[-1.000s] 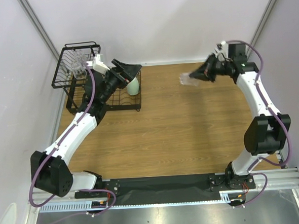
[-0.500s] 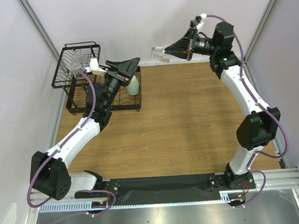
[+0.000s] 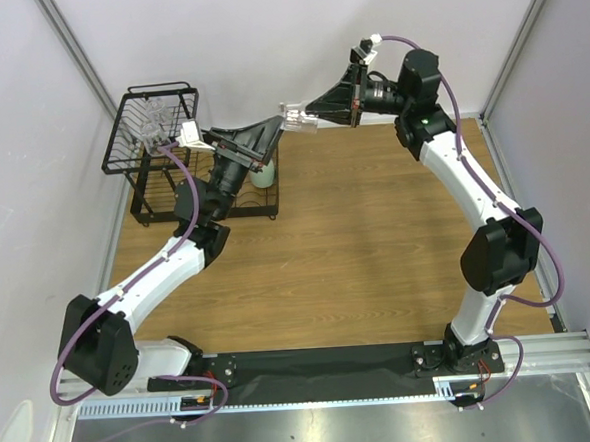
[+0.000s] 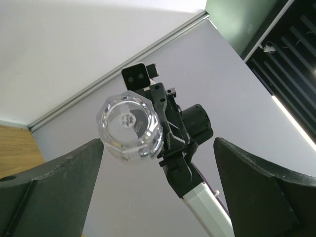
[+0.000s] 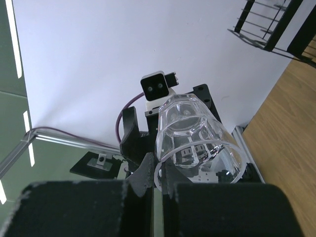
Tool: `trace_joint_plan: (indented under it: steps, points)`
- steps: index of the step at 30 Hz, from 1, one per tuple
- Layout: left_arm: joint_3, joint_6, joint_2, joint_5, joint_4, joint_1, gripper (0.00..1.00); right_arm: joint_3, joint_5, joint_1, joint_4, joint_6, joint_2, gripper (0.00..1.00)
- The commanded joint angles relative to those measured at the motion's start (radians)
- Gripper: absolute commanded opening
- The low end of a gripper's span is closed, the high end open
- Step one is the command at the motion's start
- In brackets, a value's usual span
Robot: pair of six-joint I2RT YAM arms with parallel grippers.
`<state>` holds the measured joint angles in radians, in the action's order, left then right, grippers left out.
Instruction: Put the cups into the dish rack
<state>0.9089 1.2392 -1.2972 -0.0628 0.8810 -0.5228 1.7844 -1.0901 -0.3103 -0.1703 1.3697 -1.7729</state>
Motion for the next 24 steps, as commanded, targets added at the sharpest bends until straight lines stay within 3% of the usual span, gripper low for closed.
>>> trace_joint_plan:
  steps: [1, 11, 14, 18, 24]
  points:
    - [0.025, -0.017, -0.002, 0.009, 0.069, -0.014, 0.99, 0.035, -0.025, -0.029, -0.046, 0.003, 0.021, 0.00]
    - [0.047, -0.040, 0.001, 0.035, 0.049, -0.023, 0.95, 0.027, -0.027, -0.052, -0.026, -0.014, 0.032, 0.00]
    - [0.050, -0.037, -0.002, 0.032, 0.052, -0.026, 0.87, 0.020, -0.030, -0.056, -0.046, 0.002, 0.030, 0.00]
    - [0.039, -0.032, 0.003, 0.046, 0.059, -0.028, 0.69, 0.004, -0.033, -0.064, -0.052, 0.008, 0.032, 0.00]
    - [0.031, -0.037, 0.013, 0.060, 0.044, -0.026, 0.75, -0.014, -0.044, -0.067, -0.089, 0.035, 0.033, 0.00]
